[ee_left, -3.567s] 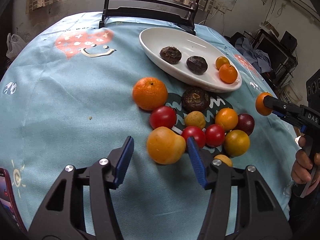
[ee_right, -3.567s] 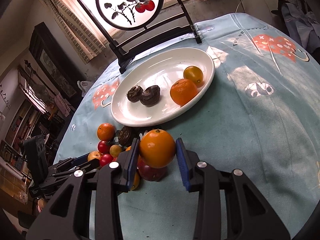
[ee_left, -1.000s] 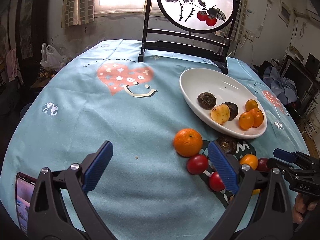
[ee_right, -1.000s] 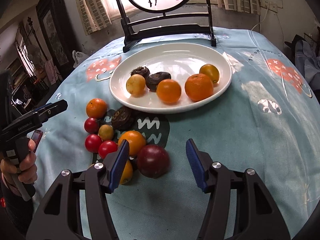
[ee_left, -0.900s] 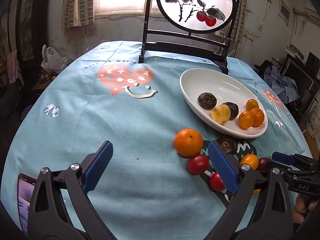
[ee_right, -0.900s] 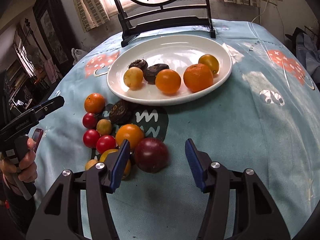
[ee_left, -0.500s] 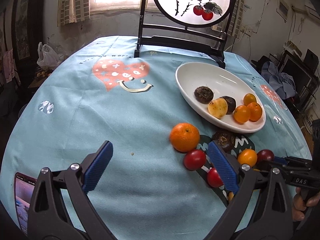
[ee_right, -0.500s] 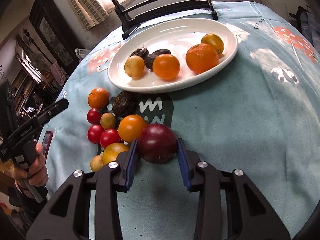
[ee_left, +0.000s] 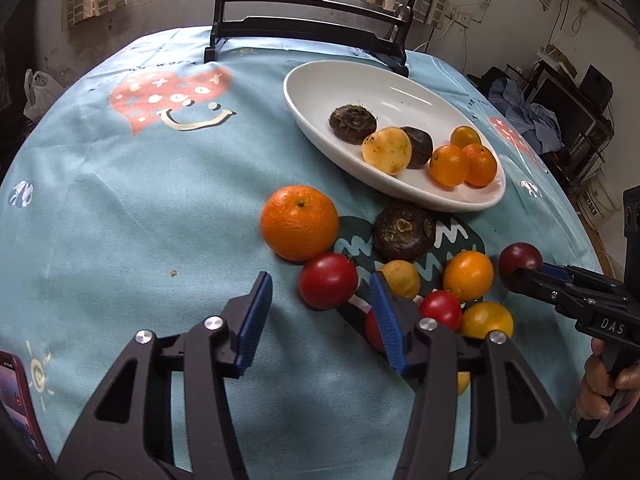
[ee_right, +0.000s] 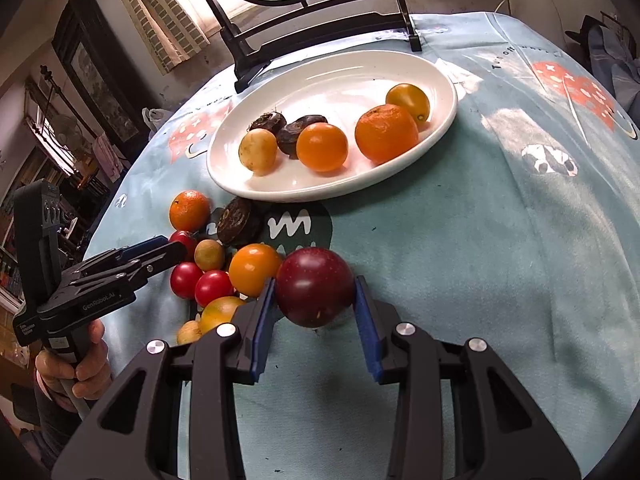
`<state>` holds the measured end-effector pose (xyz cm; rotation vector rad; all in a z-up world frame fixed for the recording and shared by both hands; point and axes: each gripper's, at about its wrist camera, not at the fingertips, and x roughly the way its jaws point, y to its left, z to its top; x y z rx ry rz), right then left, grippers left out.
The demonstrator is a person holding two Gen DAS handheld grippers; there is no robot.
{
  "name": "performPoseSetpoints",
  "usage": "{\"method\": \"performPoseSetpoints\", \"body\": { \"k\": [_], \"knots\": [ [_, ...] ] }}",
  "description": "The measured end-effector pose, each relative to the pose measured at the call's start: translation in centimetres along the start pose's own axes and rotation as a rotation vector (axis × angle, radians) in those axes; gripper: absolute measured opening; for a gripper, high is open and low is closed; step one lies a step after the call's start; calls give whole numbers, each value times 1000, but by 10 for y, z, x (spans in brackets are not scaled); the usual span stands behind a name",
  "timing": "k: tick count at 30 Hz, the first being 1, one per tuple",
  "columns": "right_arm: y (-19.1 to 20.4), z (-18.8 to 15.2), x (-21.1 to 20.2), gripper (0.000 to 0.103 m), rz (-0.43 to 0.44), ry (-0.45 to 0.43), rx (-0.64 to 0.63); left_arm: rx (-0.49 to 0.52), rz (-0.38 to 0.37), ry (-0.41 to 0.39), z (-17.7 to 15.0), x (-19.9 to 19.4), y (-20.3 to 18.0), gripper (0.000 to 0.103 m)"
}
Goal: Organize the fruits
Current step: 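Grasp a dark red plum with the right gripper while the left gripper grasps a red cherry tomato, then place the plum on the plate with the right gripper while the left places the red tomato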
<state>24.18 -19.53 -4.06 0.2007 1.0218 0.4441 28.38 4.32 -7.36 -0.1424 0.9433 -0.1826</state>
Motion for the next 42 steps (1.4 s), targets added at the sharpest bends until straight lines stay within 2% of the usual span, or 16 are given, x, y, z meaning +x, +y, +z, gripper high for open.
{"method": "performPoseSetpoints", "body": {
  "k": [3, 4, 9, 15, 20, 26, 29, 34, 42],
  "knots": [
    [1, 0, 0, 39, -4, 1, -6, -10, -2, 6, 2, 6, 0, 44],
    [2, 0, 0, 39, -4, 1, -8, -19, -3, 11, 3, 8, 0, 39],
    [3, 0, 0, 39, -6, 3, -13, -30, -26, 14, 4, 12, 0, 31],
    [6, 0, -4, 39, -15, -24, -32, -40, -13, 8, 1, 5, 2, 31],
    [14, 0, -12, 39, 6, -70, -77, 22, 37, -100, 1, -19, -9, 31],
    [25, 3, -23, 39, 24, -176, -130, 65, -7, -171, 6, -34, -23, 31],
    [26, 11, -25, 39, 25, -237, -118, 77, -19, -185, 16, -32, -32, 31],
    [21, 33, -21, 39, -34, -329, -88, 86, 8, -201, 46, -18, -47, 31],
    [1, 76, 3, 39, -101, -360, -49, 68, 70, -181, 102, 22, -51, 31]
  ]
}}
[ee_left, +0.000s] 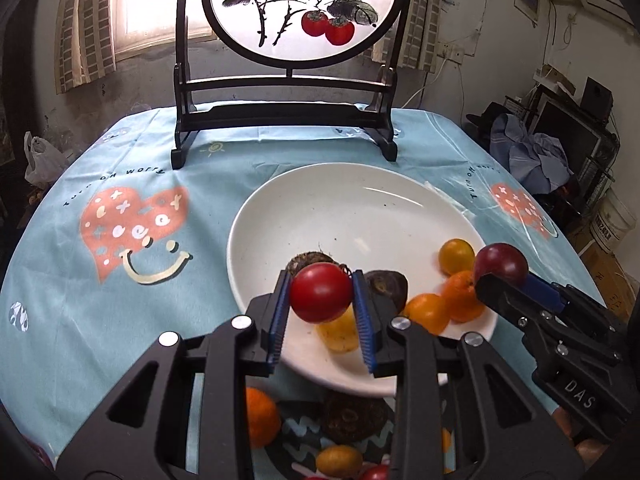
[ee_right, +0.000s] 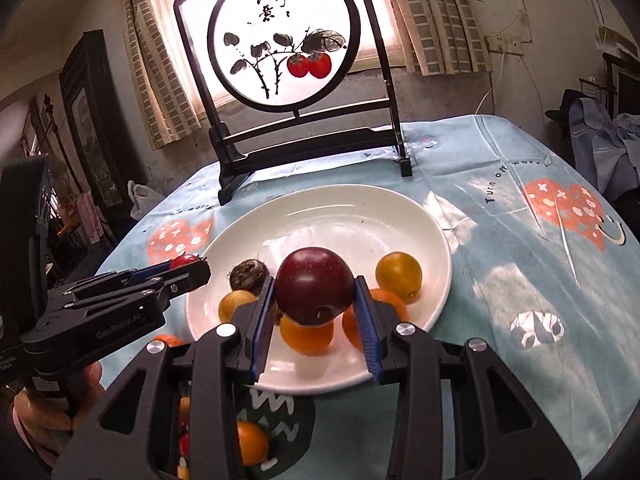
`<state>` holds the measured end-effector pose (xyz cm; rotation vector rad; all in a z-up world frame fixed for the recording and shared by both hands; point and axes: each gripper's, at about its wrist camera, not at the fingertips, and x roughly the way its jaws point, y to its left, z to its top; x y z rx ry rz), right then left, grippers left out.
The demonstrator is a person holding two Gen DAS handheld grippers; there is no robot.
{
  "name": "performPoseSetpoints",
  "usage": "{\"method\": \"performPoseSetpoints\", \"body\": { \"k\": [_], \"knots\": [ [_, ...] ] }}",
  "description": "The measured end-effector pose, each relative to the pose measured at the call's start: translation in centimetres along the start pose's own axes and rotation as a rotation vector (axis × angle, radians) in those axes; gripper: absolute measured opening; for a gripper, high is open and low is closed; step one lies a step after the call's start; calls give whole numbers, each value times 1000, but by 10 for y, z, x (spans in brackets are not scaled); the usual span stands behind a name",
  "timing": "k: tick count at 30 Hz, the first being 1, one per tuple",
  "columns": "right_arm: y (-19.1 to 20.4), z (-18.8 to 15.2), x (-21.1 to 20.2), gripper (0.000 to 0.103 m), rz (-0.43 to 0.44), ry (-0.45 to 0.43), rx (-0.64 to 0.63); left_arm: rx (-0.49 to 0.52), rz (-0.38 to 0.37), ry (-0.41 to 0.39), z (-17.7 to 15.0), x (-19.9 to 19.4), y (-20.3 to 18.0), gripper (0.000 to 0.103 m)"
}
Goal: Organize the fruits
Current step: 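Place the plum on the plate with the right gripper while the left places the red tomato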
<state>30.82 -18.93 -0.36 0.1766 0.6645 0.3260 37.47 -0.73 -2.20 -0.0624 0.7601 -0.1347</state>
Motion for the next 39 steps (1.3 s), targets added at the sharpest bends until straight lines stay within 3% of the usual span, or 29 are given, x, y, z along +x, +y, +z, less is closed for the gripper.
{"method": "performPoseSetpoints", "body": {
  "k": [6, 7, 8, 10, 15, 21, 26, 33, 39],
  "knots": [
    [-7, 13, 29, 40, -6, 20, 4, 4, 45, 47, 13, 29, 0, 31],
    [-6, 14, 32, 44, -10, 23, -1, -4, 57, 54, 14, 31, 0, 36],
    [-6, 16, 33, 53, -15, 26, -2, -9, 68, 58, 14, 31, 0, 61],
    [-5, 17, 27, 61, -15, 17, 9, -5, 107, 20, 13, 22, -1, 81],
    [3, 17, -2, 61, 23, -37, 0, 25, 122, -18, 9, -9, -6, 88],
    [16, 2, -30, 61, 66, -39, -17, 24, 152, -33, -11, -39, -4, 94],
    [28, -22, -43, 61, 121, 43, -42, 20, 193, -25, -44, -57, 19, 99],
    [40, -59, -46, 61, 208, 231, -27, -177, 234, 15, -69, -69, 81, 99],
    [49, -75, -41, 61, 176, 315, -90, -232, 221, 8, -69, -77, 93, 99]
  ]
}}
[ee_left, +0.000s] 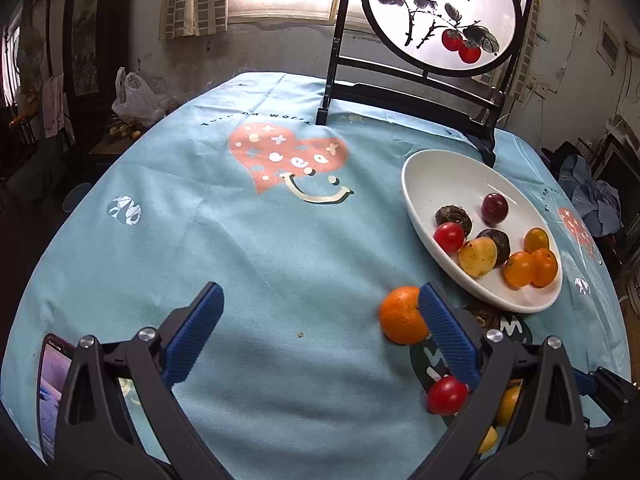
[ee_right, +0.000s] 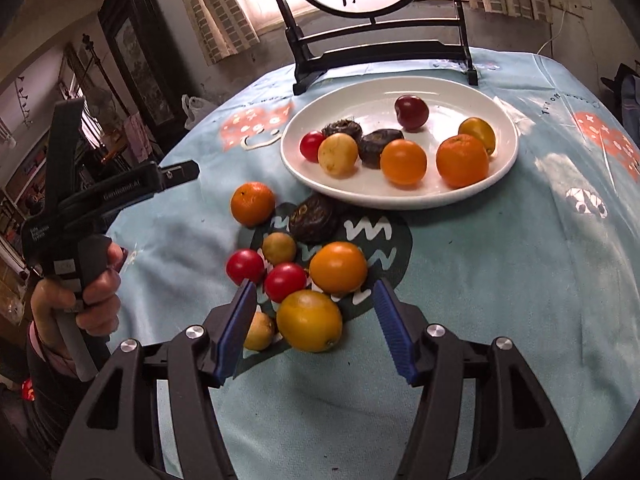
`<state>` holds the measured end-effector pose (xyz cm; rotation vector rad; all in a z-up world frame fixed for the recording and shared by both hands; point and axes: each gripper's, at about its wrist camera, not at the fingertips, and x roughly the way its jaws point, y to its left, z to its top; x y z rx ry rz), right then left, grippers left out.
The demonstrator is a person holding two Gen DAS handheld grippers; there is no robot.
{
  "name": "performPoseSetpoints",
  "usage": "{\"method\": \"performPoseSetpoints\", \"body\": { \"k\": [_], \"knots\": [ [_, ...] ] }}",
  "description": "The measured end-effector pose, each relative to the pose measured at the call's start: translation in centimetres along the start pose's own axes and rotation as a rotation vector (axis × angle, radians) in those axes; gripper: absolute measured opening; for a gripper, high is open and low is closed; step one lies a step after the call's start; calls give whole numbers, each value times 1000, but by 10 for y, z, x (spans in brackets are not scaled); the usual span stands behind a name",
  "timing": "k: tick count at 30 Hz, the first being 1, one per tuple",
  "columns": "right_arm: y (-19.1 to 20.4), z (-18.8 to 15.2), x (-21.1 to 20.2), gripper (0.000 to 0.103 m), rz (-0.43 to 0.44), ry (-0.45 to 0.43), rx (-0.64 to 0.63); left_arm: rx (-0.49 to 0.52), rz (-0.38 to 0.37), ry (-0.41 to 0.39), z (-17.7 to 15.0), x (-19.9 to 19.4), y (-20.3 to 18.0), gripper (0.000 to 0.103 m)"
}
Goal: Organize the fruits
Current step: 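Place the plum on the plate with the right gripper while the left places the red tomato, then grasp a large yellow-green fruit with the right gripper while the left gripper grasps an orange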
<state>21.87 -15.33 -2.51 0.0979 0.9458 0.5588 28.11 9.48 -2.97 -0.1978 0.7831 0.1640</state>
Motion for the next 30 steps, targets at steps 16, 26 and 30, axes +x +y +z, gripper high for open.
{"method": "performPoseSetpoints", "body": {
  "k": [16, 26, 30],
  "knots": [
    [8, -11, 23, 51, -18, 106, -56, 2, -4, 23, -2, 3, -2, 99],
    [-10, -5, 8, 40, 22, 37, 34, 18, -11, 41, -3, 9, -5, 99],
    [-25, -2, -3, 40, 6, -9, 109, 64, -69, 49, -9, 14, -17, 99]
  ]
}}
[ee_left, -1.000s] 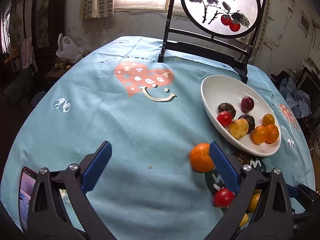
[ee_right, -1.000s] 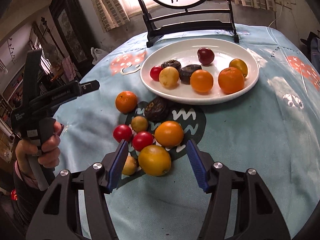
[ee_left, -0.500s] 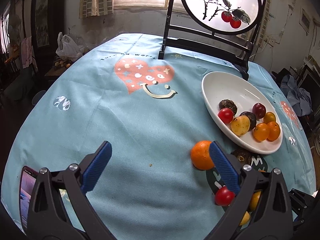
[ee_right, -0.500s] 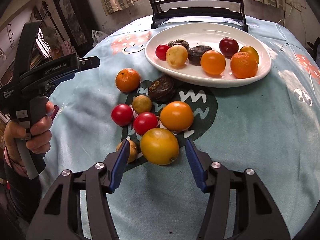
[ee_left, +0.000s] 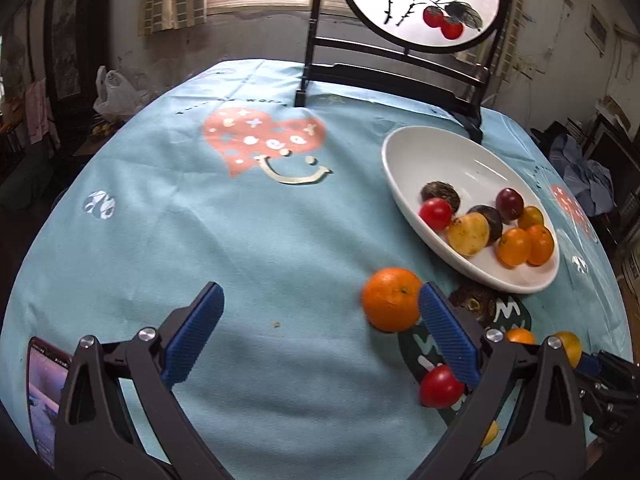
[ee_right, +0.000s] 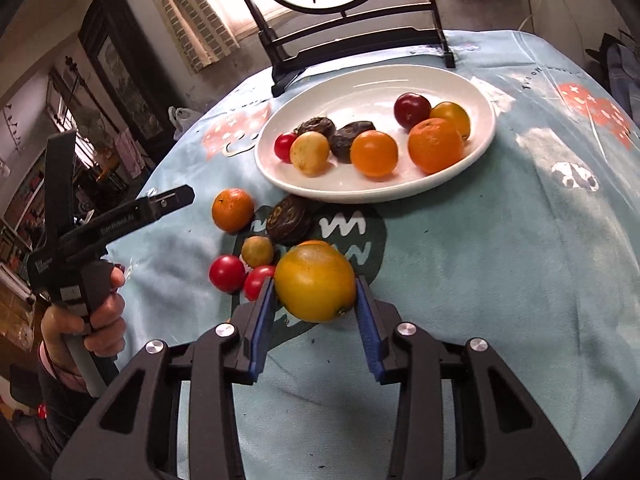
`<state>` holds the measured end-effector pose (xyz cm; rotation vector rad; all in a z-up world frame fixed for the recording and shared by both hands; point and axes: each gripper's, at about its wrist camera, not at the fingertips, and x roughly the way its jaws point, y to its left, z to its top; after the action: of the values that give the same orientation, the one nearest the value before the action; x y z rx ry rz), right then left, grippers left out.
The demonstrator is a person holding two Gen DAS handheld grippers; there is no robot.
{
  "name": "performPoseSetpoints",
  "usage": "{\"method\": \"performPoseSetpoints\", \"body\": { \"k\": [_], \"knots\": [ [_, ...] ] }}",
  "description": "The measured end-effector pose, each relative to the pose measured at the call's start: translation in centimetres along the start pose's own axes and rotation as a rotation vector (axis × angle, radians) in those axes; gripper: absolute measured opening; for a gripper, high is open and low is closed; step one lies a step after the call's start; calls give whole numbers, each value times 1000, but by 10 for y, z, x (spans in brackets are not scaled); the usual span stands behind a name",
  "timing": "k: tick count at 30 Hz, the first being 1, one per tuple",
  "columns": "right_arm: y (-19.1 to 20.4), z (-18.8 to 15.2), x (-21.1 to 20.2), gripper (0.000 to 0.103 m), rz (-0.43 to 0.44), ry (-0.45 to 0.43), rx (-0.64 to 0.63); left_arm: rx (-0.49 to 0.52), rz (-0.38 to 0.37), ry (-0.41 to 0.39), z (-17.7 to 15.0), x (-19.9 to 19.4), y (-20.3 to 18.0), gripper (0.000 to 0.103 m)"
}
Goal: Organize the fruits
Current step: 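Grasp a large yellow-green fruit with the right gripper while the left gripper grasps an orange, then lower the yellow-green fruit onto the plate with the right gripper while the left places the orange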
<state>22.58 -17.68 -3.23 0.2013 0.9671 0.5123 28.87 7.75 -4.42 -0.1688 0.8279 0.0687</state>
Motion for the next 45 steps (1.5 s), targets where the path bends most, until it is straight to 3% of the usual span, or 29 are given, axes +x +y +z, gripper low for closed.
{"method": "performPoseSetpoints", "body": {
  "k": [3, 8, 11, 18, 20, 25, 32, 40, 45],
  "knots": [
    [-4, 1, -1, 40, -6, 0, 21, 67, -37, -3, -5, 3, -15, 97],
    [-1, 2, -2, 40, -25, -6, -2, 163, -53, 13, -11, 15, -35, 78],
    [-1, 3, -2, 40, -19, -4, -1, 175, -58, 41, -13, 25, -38, 67],
    [1, 2, -3, 40, -27, -12, -8, 187, -54, 76, -15, 41, -41, 56],
    [1, 2, -3, 40, -30, -13, -11, 196, -71, 80, -16, 41, -43, 46],
    [2, 2, -4, 40, -39, -23, -23, 208, -68, 75, -18, 38, -45, 45],
    [5, 4, -6, 40, -52, -59, -45, 119, -99, 17, -9, 17, -30, 44],
    [3, 26, -21, 40, -97, -299, -49, 90, -169, -100, 19, -6, -53, 45],
    [-14, 56, -8, 40, -149, -350, -16, 103, -207, -95, 48, 12, -80, 45]
  ]
}}
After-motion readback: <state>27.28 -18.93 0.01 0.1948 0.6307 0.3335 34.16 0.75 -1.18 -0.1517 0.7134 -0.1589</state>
